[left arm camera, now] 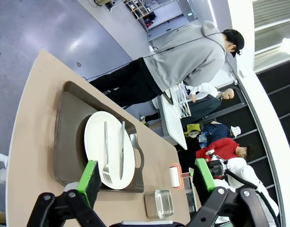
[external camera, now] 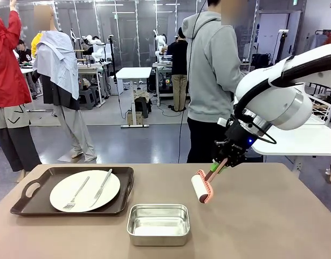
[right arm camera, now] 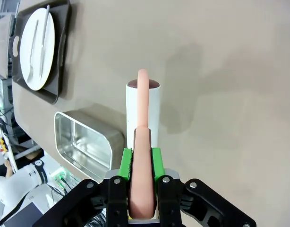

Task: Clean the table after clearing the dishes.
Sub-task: When the left (or right) Handle tray is removed, use the left hand (or right hand) to clean the left (or right) side of the table with the Lint Roller.

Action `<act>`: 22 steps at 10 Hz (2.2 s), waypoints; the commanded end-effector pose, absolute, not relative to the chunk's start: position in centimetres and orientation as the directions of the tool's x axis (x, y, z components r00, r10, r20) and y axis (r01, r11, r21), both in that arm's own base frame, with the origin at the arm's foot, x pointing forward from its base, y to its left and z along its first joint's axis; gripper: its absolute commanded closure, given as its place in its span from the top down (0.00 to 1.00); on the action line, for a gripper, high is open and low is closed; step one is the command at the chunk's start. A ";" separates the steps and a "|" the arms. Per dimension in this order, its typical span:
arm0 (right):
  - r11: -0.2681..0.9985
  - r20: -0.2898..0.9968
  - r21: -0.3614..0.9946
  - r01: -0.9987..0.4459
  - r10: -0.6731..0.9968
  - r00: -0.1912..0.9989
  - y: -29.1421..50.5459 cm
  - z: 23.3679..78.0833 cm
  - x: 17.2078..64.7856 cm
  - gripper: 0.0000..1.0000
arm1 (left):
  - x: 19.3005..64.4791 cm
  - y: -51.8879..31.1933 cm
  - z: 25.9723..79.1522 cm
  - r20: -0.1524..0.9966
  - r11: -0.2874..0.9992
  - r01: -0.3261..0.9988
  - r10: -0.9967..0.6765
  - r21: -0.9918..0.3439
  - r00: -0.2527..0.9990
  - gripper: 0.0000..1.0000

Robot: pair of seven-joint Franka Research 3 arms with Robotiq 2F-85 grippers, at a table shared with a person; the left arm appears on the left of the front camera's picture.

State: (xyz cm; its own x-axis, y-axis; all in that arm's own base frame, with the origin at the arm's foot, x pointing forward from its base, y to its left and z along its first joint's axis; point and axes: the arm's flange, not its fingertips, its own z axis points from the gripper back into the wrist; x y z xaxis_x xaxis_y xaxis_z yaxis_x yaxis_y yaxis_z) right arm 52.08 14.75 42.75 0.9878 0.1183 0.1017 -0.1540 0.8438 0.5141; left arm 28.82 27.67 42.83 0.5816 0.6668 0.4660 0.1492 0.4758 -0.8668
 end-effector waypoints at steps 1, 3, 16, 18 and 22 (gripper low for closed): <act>0.806 0.100 0.575 -0.142 0.103 0.990 14.0 41.3 53.0 0.21 | 28.7 28.0 43.0 0.469 0.468 0.163 0.670 -0.869 0.576 1.00; 0.787 0.077 0.600 -0.146 0.125 0.989 13.3 39.0 53.6 0.21 | 28.7 28.0 43.0 0.469 0.468 0.163 0.670 -0.869 0.576 1.00; 0.905 0.085 0.311 0.289 -0.330 0.940 -7.9 36.8 48.4 0.21 | 28.7 28.0 43.0 0.469 0.468 0.163 0.670 -0.869 0.576 1.00; 0.907 0.093 0.241 0.346 -0.377 0.922 -10.9 38.1 48.1 0.21 | 28.7 28.0 43.0 0.469 0.468 0.163 0.670 -0.869 0.576 1.00; 0.935 0.191 0.258 0.244 -0.297 0.936 -11.3 44.3 45.9 0.21 | 28.7 28.0 43.0 0.469 0.468 0.163 0.670 -0.869 0.576 1.00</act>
State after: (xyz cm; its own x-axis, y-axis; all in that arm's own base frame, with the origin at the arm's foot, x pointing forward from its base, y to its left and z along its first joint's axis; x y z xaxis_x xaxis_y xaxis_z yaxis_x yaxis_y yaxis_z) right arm 47.10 -12.44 42.38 0.9333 -0.3282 0.1459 0.2871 0.9257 0.2462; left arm 28.80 27.68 42.83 0.5812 0.6671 0.4660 0.1490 0.4757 -0.8669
